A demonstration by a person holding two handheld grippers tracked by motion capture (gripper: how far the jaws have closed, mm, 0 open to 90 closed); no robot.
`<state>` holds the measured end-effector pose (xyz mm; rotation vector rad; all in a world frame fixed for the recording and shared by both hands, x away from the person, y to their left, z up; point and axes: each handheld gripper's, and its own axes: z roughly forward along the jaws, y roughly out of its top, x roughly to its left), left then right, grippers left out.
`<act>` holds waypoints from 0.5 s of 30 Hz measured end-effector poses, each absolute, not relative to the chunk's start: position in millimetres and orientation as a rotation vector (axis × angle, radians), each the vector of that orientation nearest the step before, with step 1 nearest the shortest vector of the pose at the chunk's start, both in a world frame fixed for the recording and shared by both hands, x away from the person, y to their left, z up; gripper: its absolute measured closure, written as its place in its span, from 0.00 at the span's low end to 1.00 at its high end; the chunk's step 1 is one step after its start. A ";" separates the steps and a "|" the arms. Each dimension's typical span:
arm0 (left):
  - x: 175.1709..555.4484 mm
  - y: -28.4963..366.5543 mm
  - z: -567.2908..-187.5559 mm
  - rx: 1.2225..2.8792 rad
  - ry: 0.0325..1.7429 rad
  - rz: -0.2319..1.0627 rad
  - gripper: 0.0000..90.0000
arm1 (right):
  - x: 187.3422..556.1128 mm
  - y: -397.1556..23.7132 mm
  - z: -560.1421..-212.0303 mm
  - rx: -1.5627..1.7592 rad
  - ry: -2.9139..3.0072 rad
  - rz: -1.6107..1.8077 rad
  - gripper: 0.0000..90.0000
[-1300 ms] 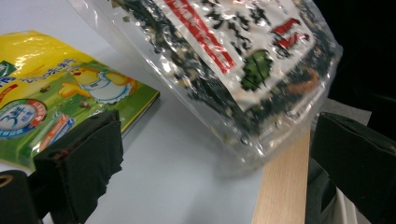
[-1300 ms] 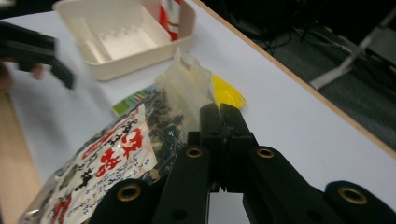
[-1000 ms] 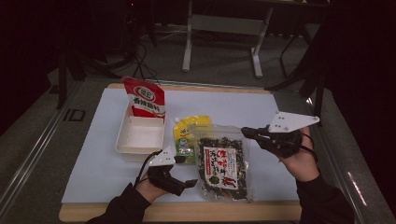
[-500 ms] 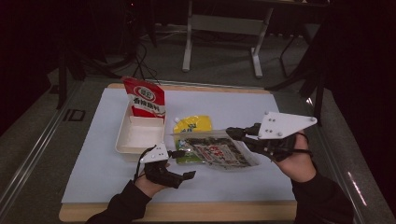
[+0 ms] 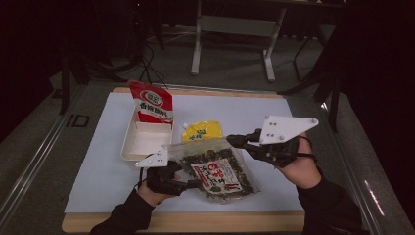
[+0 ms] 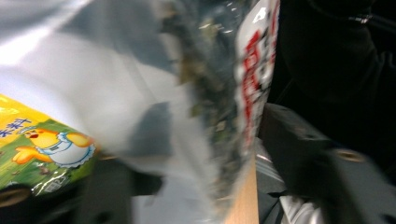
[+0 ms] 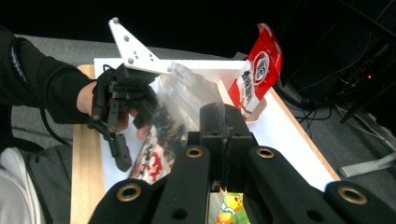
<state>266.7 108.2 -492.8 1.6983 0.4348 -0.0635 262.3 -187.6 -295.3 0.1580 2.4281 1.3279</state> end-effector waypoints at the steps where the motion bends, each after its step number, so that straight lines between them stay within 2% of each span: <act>1: 266.7 108.2 -492.8 1.698 0.435 -0.064 0.56 | 262.3 -187.6 -295.3 0.158 2.428 1.328 1.00; 2: 263.3 107.0 -490.0 1.698 0.413 -0.065 0.56 | 263.3 -189.7 -295.3 0.165 2.429 1.330 1.00; 3: 261.0 106.6 -487.9 1.697 0.393 -0.059 0.68 | 264.7 -193.2 -296.5 0.180 2.426 1.333 1.00; 4: 258.0 104.9 -484.9 1.715 0.371 -0.035 0.75 | 265.5 -194.8 -297.4 0.191 2.424 1.328 1.00; 6: 253.8 100.8 -479.1 1.757 0.344 -0.022 0.83 | 268.6 -198.1 -299.9 0.213 2.424 1.323 1.00; 15: 247.6 98.1 -462.6 1.856 0.382 0.062 0.87 | 280.5 -212.4 -309.8 0.264 2.441 1.350 0.96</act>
